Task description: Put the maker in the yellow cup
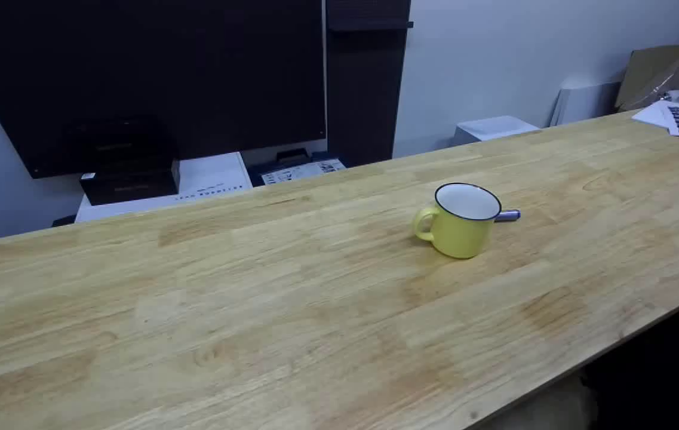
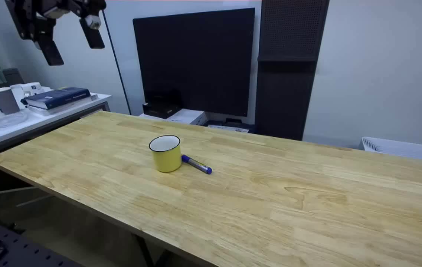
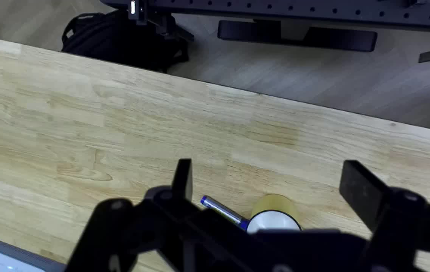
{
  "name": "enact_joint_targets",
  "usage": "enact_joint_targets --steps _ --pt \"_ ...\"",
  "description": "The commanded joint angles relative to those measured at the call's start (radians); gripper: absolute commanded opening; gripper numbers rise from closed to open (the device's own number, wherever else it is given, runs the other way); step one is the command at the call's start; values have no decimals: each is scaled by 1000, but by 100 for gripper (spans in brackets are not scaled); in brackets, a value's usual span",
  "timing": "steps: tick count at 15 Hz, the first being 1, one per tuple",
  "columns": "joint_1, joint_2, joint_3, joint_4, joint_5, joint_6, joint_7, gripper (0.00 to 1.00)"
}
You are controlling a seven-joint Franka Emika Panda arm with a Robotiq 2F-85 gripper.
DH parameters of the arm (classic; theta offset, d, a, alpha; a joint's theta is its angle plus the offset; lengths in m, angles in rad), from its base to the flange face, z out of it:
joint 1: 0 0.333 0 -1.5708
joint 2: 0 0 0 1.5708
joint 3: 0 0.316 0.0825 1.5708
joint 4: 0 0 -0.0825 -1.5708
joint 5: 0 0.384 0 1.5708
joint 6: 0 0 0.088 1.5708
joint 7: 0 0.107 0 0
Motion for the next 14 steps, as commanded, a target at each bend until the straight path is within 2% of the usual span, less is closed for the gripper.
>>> enact_joint_targets --steps 1,12,14 --pt "17 1 -15 2 -9 -4 9 100" --pt "17 1 -15 2 -9 -4 8 100" --pt "15 30 -33 0 -27 50 -29 100"
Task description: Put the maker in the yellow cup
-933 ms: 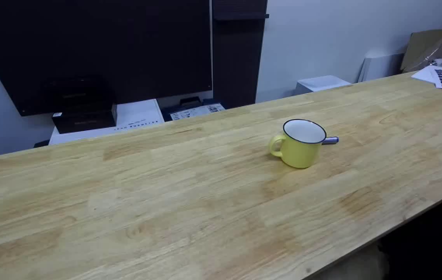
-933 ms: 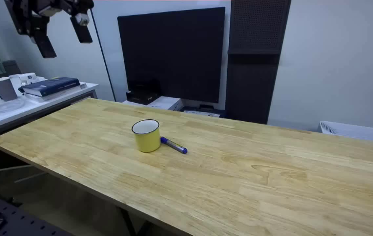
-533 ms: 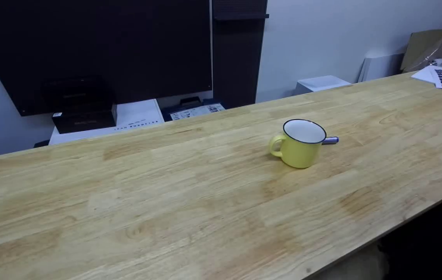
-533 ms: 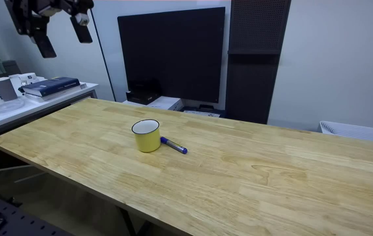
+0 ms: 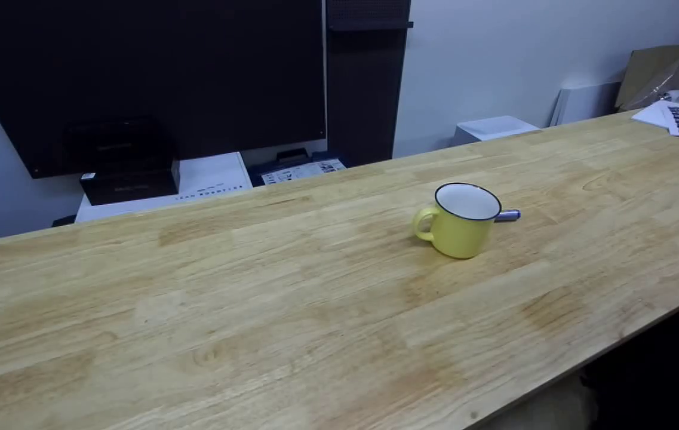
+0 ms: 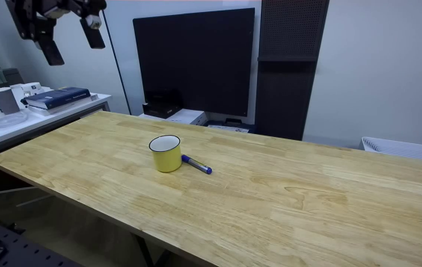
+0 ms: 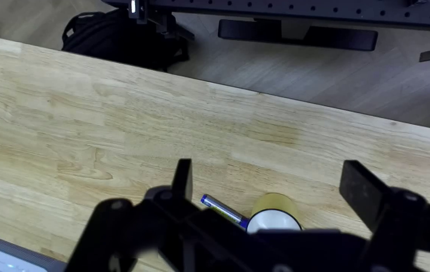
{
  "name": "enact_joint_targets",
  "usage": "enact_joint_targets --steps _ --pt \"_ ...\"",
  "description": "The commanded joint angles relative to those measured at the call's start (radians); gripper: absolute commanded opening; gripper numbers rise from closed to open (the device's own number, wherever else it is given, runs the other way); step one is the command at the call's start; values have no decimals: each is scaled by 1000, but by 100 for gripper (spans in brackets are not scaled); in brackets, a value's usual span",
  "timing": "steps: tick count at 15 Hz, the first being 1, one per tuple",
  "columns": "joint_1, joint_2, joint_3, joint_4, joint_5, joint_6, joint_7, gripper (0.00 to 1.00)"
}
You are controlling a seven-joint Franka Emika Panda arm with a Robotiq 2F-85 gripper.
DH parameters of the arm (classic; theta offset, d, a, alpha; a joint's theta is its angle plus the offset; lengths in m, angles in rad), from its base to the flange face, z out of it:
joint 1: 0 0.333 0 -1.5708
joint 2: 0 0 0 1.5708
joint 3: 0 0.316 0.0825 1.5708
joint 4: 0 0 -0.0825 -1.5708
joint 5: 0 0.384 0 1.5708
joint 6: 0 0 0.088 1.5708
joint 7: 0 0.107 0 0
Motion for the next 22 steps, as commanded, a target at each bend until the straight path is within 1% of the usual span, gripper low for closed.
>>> enact_joint_targets --steps 1,3,4,6,7,9,10,11,12,13,14,16,17,19,22 --pt "15 53 -56 2 -31 94 -73 100" --pt "12 131 -119 18 -41 208 -185 100" --pt "12 184 -159 29 -45 283 -266 100" --pt "25 296 -247 60 -7 396 -442 100" --pt "44 366 -301 79 17 454 -528 100" --pt "136 481 -443 124 55 524 -700 100" --pt "194 537 -515 153 84 542 -787 100" --pt "235 581 -556 193 140 507 -876 100" --pt "79 465 -407 88 102 534 -778 100" --pt "97 517 -432 120 132 533 -841 100" --pt "105 553 -438 145 142 532 -864 100" --pt "112 585 -434 171 140 530 -867 100" --pt "114 590 -429 174 114 523 -861 100" --pt "81 637 -392 204 127 521 -894 100" --pt "17 733 -334 234 100 603 -922 100"
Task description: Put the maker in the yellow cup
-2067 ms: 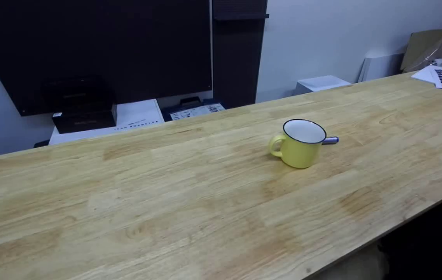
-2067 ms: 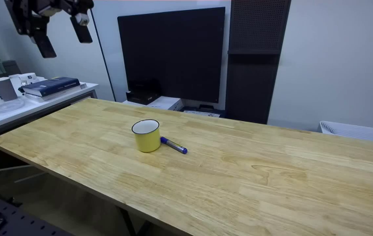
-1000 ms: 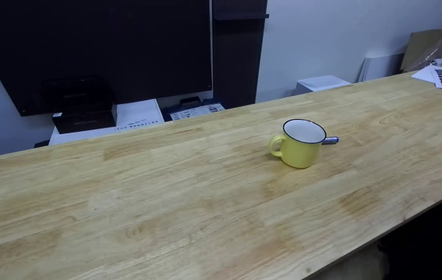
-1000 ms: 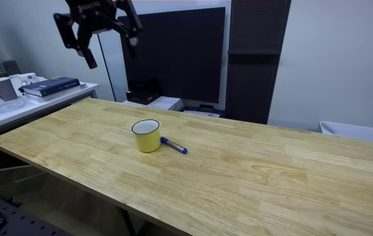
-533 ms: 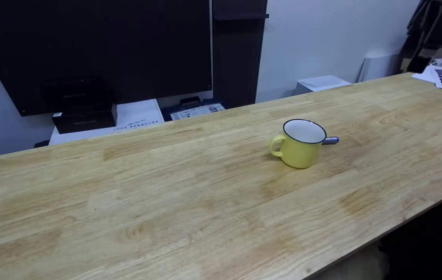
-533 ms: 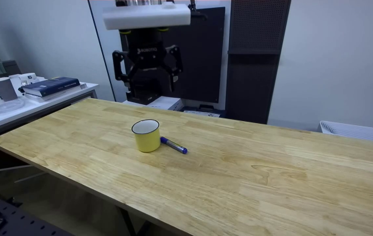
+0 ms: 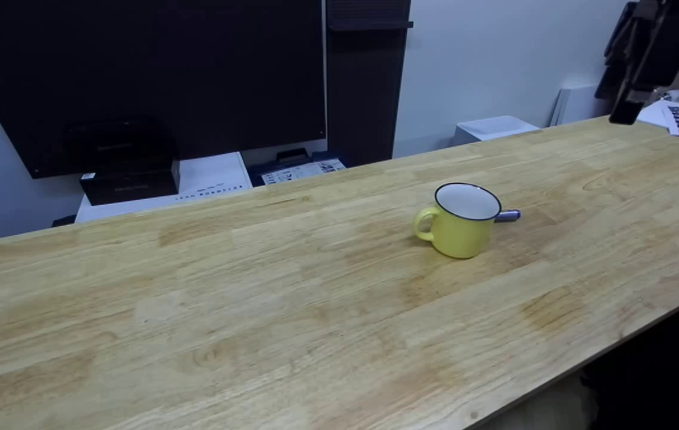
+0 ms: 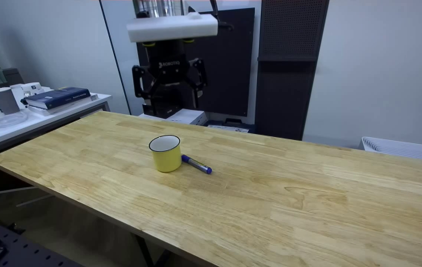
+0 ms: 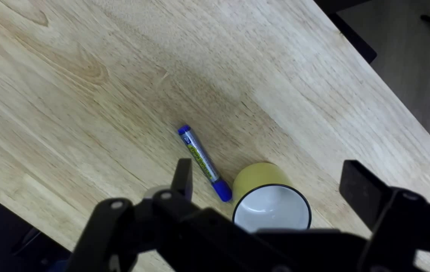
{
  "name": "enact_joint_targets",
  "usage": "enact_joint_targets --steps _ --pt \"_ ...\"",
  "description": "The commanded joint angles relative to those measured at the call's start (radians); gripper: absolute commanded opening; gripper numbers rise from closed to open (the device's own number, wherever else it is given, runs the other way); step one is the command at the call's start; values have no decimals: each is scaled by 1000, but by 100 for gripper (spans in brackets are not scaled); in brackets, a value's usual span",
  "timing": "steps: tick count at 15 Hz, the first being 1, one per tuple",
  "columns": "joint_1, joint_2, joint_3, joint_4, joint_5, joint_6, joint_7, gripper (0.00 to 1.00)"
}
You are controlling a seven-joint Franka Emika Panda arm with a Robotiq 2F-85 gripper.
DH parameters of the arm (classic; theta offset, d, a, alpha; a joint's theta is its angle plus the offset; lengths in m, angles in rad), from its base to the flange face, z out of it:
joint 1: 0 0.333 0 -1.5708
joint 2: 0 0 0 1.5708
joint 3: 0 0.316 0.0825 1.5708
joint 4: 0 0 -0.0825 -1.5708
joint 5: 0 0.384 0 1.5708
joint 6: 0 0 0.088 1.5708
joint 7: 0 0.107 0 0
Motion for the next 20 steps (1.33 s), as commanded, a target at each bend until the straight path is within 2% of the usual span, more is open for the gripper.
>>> enact_joint_targets --steps 1,3,5,6,8,11,12,16,18,20 --pt "-78 145 70 62 -25 83 -48 100" --pt "-115 234 92 94 -56 126 -42 100" --pt "-189 341 151 170 78 64 -205 100" --pt "-165 226 139 69 -9 107 -89 100" --pt "-192 275 157 88 -4 115 -110 100" --pt "-190 256 161 83 -7 113 -110 100" --pt "-168 272 132 81 -69 194 -19 100" --pt "-165 404 96 127 -209 469 116 100" --pt "-182 479 119 149 -195 532 139 100" --pt "-220 536 173 165 -168 543 133 100"
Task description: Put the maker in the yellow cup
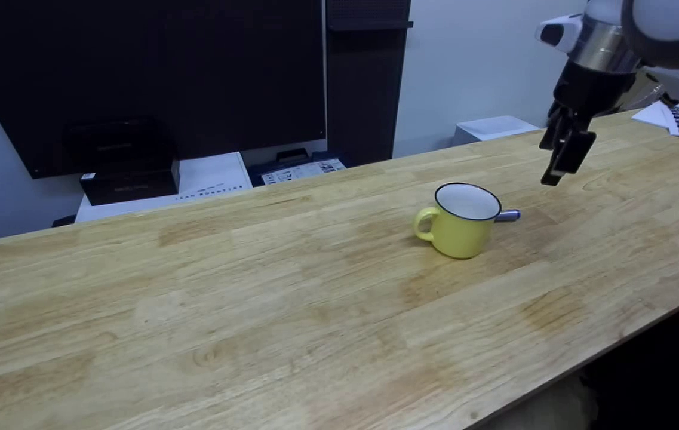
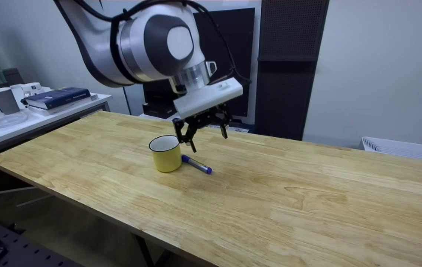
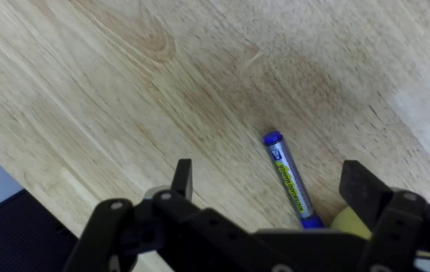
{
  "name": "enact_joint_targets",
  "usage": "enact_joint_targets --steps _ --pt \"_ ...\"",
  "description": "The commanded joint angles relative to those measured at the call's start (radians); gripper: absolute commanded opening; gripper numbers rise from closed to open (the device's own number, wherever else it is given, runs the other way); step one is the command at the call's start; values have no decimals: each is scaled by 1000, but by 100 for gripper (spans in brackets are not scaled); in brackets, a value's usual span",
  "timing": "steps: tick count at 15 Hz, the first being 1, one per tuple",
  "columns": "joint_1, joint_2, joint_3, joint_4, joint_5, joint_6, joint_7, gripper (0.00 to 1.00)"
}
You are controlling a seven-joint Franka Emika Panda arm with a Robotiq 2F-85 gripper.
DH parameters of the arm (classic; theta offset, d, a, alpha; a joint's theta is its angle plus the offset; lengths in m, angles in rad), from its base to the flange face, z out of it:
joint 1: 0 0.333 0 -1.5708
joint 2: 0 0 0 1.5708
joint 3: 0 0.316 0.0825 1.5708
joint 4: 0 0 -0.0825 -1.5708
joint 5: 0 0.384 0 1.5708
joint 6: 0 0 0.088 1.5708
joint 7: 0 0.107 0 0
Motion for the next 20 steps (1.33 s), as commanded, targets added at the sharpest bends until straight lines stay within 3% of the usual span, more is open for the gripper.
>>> enact_joint_targets --steps 1,7,14,15,17,20 --pt "-80 122 101 67 13 20 29 100" --pt "-220 251 256 180 -9 -87 -95 100" --pt "-209 333 267 326 -10 -228 -299 99" --pt "-204 337 263 335 -10 -231 -319 74" --pt "-191 340 255 345 -9 -225 -343 70" --pt "-172 327 241 344 -13 -213 -364 48"
